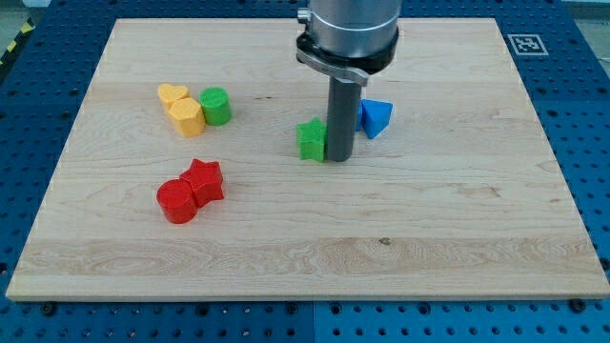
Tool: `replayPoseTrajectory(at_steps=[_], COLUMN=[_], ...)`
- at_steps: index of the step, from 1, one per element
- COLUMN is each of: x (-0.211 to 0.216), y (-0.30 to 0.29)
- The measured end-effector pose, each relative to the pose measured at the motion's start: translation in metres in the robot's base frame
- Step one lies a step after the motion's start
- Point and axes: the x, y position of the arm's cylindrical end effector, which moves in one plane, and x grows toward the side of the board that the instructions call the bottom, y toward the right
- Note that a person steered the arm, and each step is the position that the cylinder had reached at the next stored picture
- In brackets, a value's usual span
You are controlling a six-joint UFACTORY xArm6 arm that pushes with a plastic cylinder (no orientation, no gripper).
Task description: Move the green star to the bottom left of the green circle
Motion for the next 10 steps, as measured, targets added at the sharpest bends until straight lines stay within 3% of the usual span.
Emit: replayPoseTrajectory(at_steps=[5,8,10], x=[-0.042,-0.023,-0.037], y=[-0.099,-0.122,-0.188])
